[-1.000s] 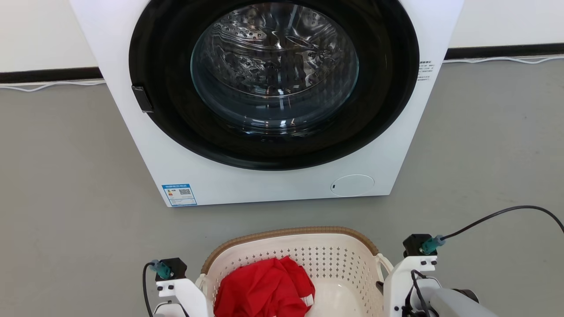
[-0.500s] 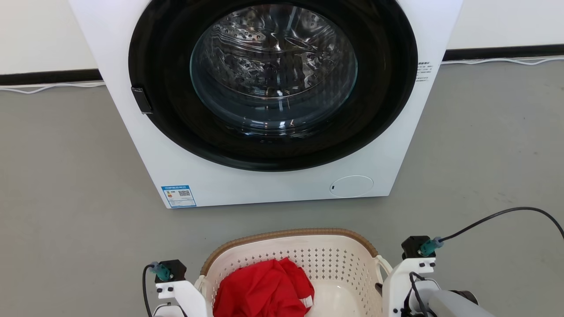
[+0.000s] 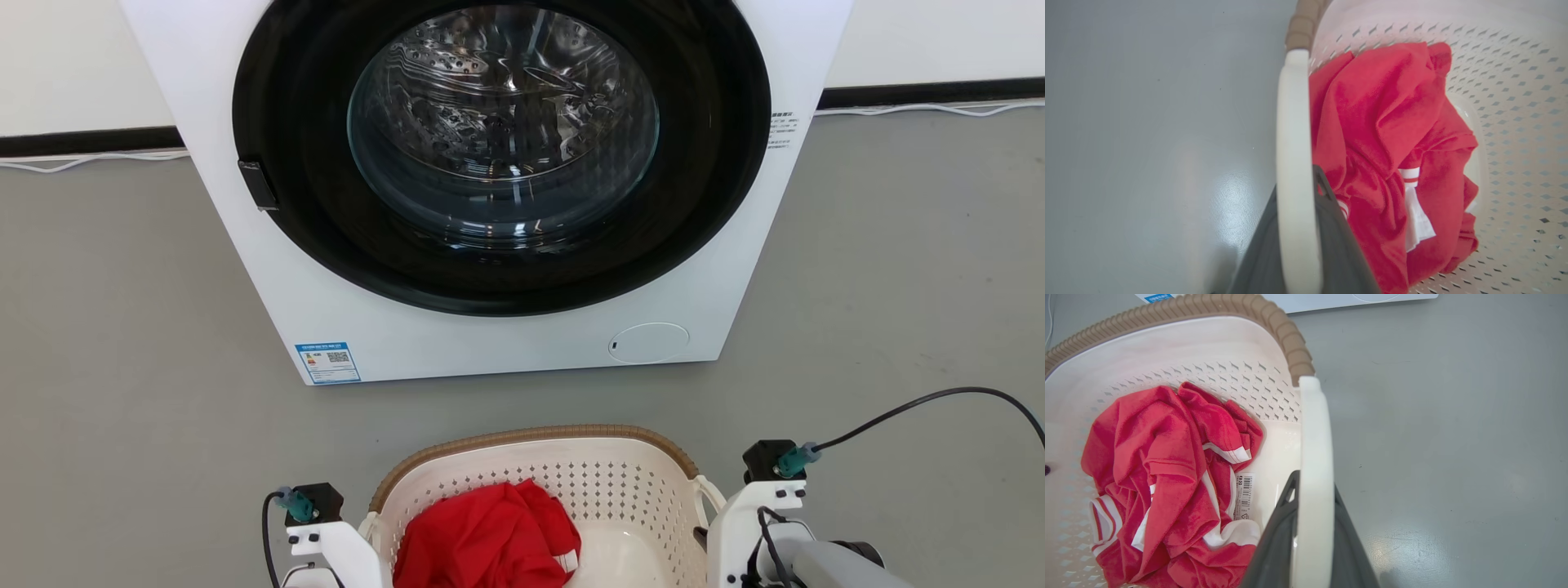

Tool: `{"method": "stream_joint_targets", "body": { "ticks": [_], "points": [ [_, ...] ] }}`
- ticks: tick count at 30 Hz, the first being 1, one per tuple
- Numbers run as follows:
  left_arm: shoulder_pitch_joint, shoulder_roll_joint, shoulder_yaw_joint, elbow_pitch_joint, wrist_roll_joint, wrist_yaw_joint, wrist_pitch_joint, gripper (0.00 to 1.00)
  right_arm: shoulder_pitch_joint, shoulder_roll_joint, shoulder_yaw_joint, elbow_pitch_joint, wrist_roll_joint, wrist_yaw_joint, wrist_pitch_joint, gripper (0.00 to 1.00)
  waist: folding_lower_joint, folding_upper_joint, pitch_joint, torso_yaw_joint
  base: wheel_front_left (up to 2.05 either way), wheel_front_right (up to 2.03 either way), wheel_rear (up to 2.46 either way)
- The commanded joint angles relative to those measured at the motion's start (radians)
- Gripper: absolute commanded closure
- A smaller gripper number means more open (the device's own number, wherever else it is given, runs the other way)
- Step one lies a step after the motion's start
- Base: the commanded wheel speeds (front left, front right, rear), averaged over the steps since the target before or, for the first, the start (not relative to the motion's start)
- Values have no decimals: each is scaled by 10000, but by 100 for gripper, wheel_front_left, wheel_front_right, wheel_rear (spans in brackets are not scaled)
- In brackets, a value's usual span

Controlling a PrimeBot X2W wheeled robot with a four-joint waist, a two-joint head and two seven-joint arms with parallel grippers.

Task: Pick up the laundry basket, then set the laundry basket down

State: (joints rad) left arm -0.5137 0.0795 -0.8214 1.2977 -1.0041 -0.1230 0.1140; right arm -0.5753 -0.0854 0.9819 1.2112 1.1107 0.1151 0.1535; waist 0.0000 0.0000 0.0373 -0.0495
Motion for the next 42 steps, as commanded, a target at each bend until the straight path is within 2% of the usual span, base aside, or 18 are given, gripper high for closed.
{"method": "stream_joint_targets", "body": {
  "ticks": [1, 16, 25, 34, 42],
  "points": [
    [-286, 165, 155, -143, -52, -77, -137, 100, -181, 127, 151, -183, 54, 156, -140, 100, 0, 0, 7, -3, 0, 0, 0],
    [-409, 184, -11, -120, -195, -77, -182, 100, -338, 138, 527, -143, 418, 156, -255, 100, 0, 0, 129, -61, 0, 0, 0],
    [-674, 178, -134, -172, -199, -77, -375, 100, -599, 107, 686, -168, 520, 156, -500, 100, 0, 0, 645, -106, 0, 0, 0],
    [-1297, 367, -185, -151, -124, -76, -1001, 100, -1081, 102, 800, -191, 606, 156, -1086, 100, 0, 0, 1806, -205, 0, 0, 0],
    [-2287, 603, -153, -118, 31, 18, -1908, 100, -1739, 161, 728, -170, 751, 156, -2070, 100, 0, 0, 3245, -283, 0, 0, 0]
  ]
}}
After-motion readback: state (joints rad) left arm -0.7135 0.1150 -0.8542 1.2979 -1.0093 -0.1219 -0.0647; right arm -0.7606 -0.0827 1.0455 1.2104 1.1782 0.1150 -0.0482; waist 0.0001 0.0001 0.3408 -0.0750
